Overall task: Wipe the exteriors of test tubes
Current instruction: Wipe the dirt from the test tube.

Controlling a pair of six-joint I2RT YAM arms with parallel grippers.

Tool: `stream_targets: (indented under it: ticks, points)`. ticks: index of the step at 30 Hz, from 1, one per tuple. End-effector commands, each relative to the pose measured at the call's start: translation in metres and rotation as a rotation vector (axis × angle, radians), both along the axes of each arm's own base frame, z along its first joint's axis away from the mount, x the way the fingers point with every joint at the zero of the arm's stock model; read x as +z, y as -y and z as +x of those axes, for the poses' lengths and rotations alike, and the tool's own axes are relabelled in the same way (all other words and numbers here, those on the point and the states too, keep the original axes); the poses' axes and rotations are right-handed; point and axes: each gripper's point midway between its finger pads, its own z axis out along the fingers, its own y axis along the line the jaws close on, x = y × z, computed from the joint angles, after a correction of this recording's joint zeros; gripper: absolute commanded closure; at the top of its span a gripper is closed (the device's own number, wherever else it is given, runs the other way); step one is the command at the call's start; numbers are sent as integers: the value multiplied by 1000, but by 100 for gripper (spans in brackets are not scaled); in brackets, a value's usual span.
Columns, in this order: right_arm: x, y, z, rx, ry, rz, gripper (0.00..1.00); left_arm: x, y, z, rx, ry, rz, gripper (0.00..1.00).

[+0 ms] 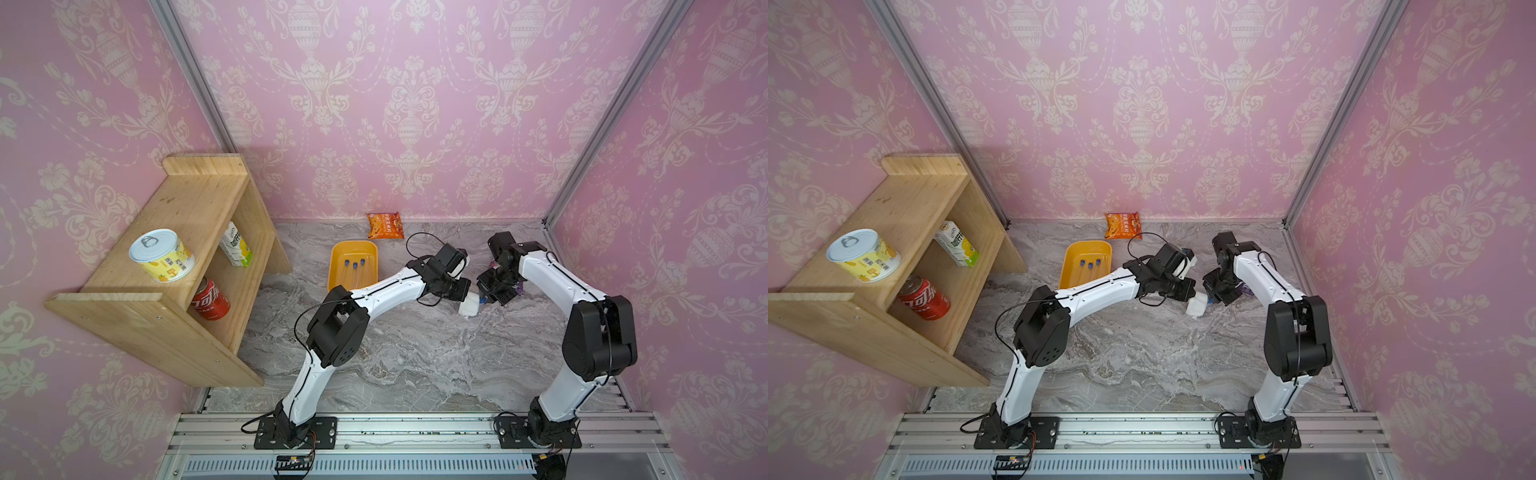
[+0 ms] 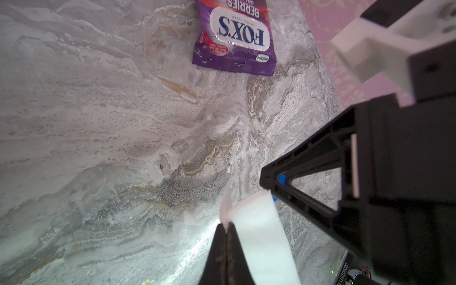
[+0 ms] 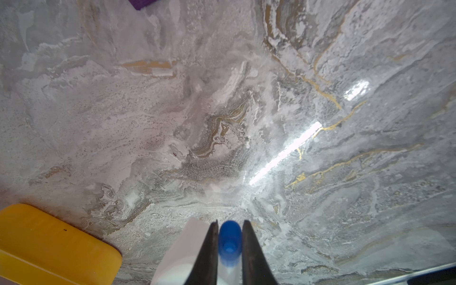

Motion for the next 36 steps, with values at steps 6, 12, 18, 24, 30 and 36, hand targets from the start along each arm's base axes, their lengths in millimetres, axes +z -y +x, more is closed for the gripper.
stream_targets:
  ticks: [6,12,18,24,30,36]
  points:
    - [14,3,2,-8,15,4,90,28,-29,-33,-23,-17,-17,100]
    - [11,1,4,-12,16,13,90,25,-44,-47,-25,-31,5,100]
    - [12,2,2,-11,15,10,90,17,-34,-40,-23,-39,-8,100]
    - [14,3,-2,-10,17,8,90,18,-19,-26,-25,-25,-20,100]
    - [15,3,-5,-12,17,9,90,17,0,-11,-27,-26,-39,100]
    - [19,3,-6,-12,26,9,90,19,11,-1,-28,-20,-48,100]
